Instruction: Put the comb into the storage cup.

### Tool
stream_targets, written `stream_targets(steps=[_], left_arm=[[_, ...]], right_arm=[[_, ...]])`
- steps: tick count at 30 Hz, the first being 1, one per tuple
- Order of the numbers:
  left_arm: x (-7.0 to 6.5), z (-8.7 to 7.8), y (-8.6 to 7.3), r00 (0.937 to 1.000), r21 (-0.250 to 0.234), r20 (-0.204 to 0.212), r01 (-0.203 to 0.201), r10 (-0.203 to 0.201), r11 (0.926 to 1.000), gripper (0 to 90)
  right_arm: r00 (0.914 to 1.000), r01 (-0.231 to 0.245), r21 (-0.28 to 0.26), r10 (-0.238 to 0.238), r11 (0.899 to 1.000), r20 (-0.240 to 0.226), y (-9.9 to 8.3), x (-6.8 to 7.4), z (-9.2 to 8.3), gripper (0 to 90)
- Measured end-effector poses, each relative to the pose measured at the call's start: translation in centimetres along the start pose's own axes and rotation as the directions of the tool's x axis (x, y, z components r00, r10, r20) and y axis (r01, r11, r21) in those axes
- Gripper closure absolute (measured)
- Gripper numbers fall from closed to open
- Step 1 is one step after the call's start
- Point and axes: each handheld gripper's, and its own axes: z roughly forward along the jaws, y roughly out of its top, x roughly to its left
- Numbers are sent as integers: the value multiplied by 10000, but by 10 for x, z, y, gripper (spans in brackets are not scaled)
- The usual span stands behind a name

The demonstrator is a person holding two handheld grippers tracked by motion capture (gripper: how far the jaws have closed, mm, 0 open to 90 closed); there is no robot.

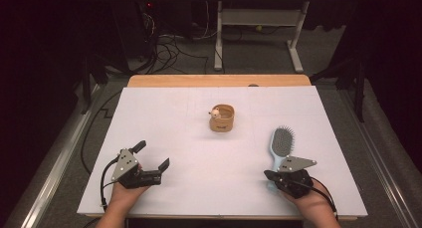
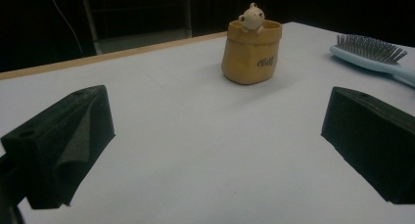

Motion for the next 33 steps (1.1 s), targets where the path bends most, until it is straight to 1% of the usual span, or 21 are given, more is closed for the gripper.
stream_targets(steps=[5, 13, 15, 21, 33], left_arm=[[0, 0, 0, 10000, 4, -7, -8, 8, 10000, 1], [0, 0, 0, 10000, 10, -16, -25, 25, 10000, 1], [0, 0, 0, 10000, 27, -43, 7, -7, 10000, 1], [1, -2, 0, 9999, -24, -80, 91, -91, 10000, 2], [1, -2, 0, 9999, 11, -77, 71, -71, 10000, 1]], right_arm=[[9999, -72, 26, 72, 10000, 99, -6, -3, -6, 900], [9990, -358, 4, 357, 9994, 253, -17, -9, -16, 900], [9988, -359, 20, 358, 9994, 320, -19, -11, -19, 900], [9965, -605, 57, 600, 9982, 588, -28, -17, -27, 900], [9891, -987, 29, 978, 9951, 1104, -40, -31, -39, 900]])
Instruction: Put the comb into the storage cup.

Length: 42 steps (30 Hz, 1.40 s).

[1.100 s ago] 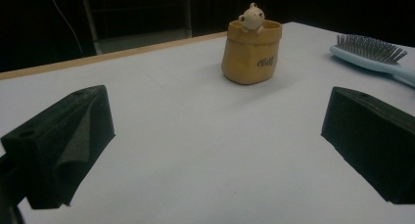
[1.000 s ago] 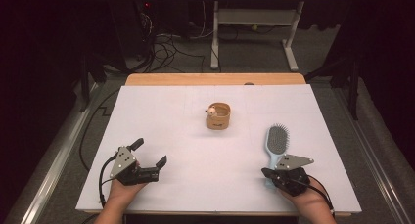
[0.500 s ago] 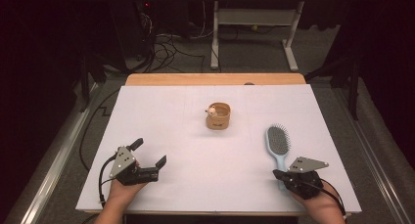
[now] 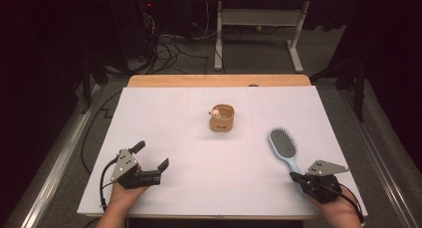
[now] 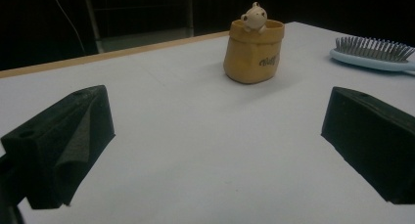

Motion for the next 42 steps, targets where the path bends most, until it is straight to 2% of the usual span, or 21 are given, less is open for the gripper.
stream_targets(steps=[10, 21, 27, 31, 36, 42], left_arm=[[0, 1, 0, 10000, 34, 37, -18, 17, 10000, 1], [1, 2, -1, 10000, 76, 42, -10, 10, 10000, 1], [0, 3, -1, 10000, 108, 46, -1, 1, 9999, 1], [0, 3, -1, 10000, 110, 47, -4, 3, 9999, 1], [1, 3, -2, 10000, 132, 47, -8, 8, 9999, 1], [1, 3, -2, 10000, 132, 46, -14, 13, 9999, 1]], right_arm=[[9992, -270, -44, 271, 9996, 295, -4, -9, -5, 900], [9989, -382, -92, 384, 9992, 250, -5, -11, -5, 900], [9988, -455, -540, 464, 9975, 159, -3, -10, -8, 900], [9980, -505, -804, 533, 9955, 328, -2, -9, -9, 900], [9929, -900, -1415, 999, 9858, 648, -3, -13, -14, 900], [9860, -1204, -1810, 1388, 9761, 926, -6, -18, -16, 900]])
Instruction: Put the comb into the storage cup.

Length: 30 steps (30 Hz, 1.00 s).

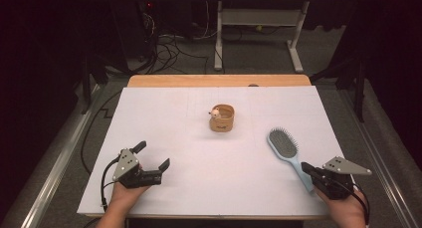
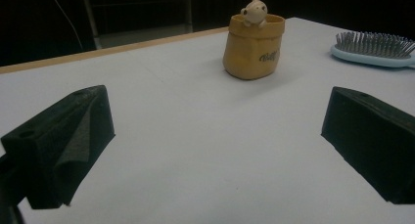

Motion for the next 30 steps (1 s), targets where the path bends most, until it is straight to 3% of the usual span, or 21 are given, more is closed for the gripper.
stream_targets(steps=[6, 12, 22, 30], left_arm=[[0, 0, 0, 10000, 8, -8, -11, 11, 10000, 1], [0, 0, 0, 10000, 19, -14, -26, 26, 10000, 1], [-1, 2, -1, 10000, 130, 19, -2, 1, 9999, 1], [0, 1, -1, 10000, 99, -14, 21, -20, 9999, 1]], right_arm=[[9984, -560, -108, 561, 9984, 43, -4, -7, 0, 900], [9977, -669, -63, 669, 9977, 72, -5, -8, 2, 829], [9951, -978, 100, 977, 9952, 134, -4, -8, 5, 459], [9881, -1526, 81, 1525, 9882, 204, -2, -10, 8, 145]])
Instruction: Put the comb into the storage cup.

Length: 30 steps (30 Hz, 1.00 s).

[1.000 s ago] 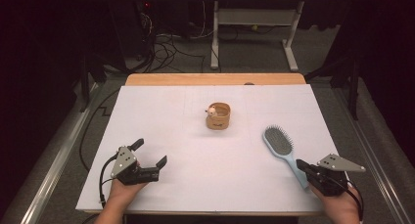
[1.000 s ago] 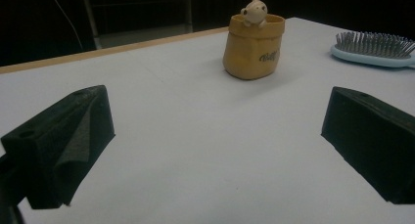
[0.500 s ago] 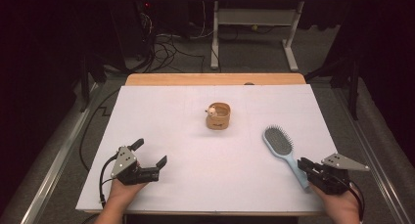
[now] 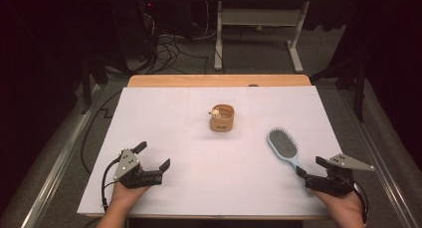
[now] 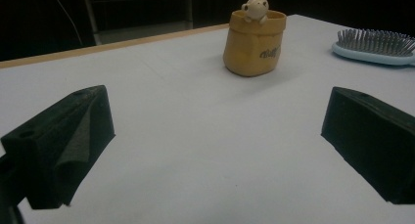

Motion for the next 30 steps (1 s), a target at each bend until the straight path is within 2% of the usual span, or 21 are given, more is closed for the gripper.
stream_targets(steps=[2, 5, 10, 21, 25, 30], left_arm=[[1, 0, 0, 9999, 91, -20, -105, 105, 9999, 1], [3, 0, -2, 10000, 241, 50, 43, -44, 9997, 1], [2, 2, -2, 9997, 272, 76, 232, -234, 9994, 1], [-2, 2, -2, 9999, 212, 138, -30, 27, 9998, 1], [-2, 2, -2, 9999, 168, 121, -34, 32, 9999, 1], [0, 0, 0, 9999, 22, 143, -86, 86, 10000, 1]], right_arm=[[9999, 62, -12, -62, 10000, -91, 0, 1, 1, 99], [10000, 56, 61, -55, 10000, -45, 1, 1, 4, 1], [9999, -79, 45, 79, 10000, -102, 1, 1, 6, 1], [10000, -88, 171, 88, 9998, 10, 1, 2, 8, 1], [9999, -34, 381, 30, 9993, 111, 2, 2, 10, 1], [9998, -71, 978, 51, 9952, 201, 7, 3, 15, 1]])
